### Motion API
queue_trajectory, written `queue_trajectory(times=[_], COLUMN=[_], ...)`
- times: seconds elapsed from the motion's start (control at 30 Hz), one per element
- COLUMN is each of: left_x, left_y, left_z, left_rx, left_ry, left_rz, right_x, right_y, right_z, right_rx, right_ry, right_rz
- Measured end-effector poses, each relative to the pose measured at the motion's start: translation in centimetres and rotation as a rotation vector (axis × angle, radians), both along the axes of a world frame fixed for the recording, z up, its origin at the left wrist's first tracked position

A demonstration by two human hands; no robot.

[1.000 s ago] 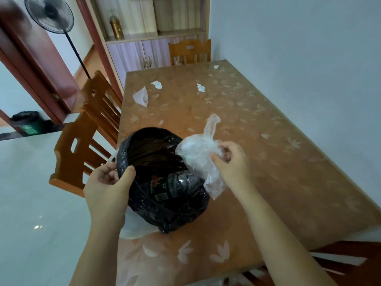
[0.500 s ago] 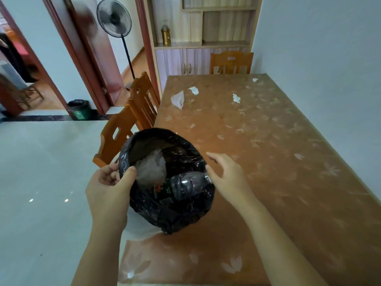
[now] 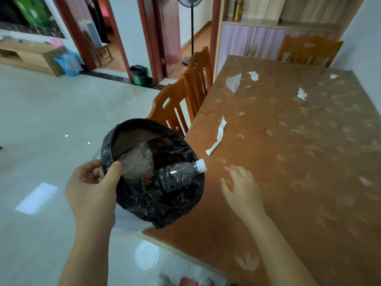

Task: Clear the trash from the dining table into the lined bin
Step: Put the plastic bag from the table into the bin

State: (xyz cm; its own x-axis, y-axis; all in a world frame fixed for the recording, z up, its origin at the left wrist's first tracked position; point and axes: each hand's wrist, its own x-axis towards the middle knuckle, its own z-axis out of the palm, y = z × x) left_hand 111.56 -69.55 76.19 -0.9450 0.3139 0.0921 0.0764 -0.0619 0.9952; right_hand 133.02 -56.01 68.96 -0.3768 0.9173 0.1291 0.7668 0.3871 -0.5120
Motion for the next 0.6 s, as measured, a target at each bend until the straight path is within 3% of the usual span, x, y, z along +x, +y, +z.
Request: queue_trajectory(times=[0.4,0.6], left_x=[-9.9,-18.0], left_y=[-10.8,-17.4], left_z=[-2.0,-2.7], left_rx=[-0.030,-0.022], left_ry=[-0.077,-0.103], left_rz=[0.201,0.218], right_x=[-12.5,-21.1], right_y=[-7.4,-13.9], right_z=[-0.5,-0.3], right_rx=[-0.012,-0.022], right_ry=[-0.132,-0.148], right_rz=[0.244,0.251])
